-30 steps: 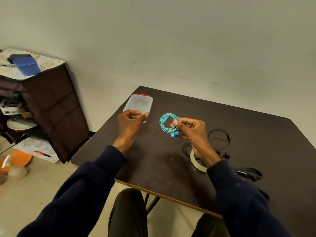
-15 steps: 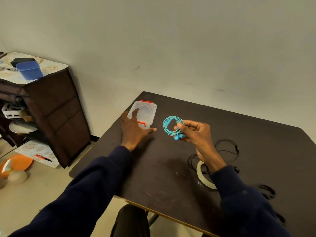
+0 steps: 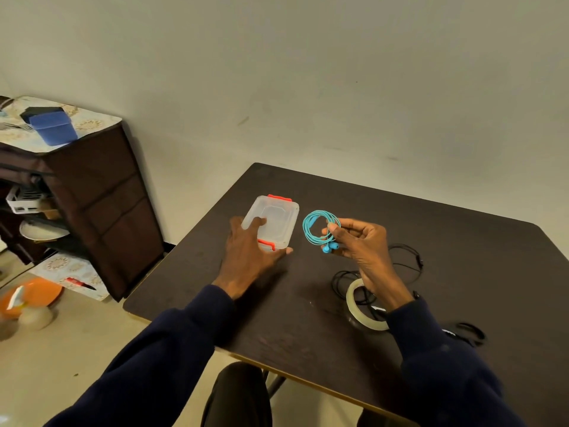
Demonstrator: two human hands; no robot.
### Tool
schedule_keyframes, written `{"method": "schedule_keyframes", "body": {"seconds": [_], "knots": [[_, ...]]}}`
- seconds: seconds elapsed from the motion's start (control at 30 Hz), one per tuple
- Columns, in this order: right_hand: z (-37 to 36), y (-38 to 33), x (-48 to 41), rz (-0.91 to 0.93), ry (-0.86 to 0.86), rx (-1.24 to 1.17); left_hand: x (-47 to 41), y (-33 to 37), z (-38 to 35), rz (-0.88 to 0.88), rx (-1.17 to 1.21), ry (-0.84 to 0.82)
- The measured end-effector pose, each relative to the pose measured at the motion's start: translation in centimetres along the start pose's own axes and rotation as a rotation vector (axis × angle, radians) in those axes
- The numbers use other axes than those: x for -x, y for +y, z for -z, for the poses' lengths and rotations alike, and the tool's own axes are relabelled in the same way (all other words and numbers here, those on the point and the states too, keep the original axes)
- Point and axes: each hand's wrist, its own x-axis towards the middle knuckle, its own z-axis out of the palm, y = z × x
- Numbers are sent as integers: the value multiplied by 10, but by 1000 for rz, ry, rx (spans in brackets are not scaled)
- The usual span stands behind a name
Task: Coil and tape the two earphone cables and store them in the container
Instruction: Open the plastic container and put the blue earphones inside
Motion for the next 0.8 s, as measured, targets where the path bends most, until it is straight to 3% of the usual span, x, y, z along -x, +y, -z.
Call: {"method": "schedule_keyframes", "body": {"seconds": [0.43,0.8], "knots": [[10,-5,36,16,-8,2,77,-15,14,-200,57,-89],[-5,-14,47,5,-17,12,79,-4,33,-80,172,-357]]}}
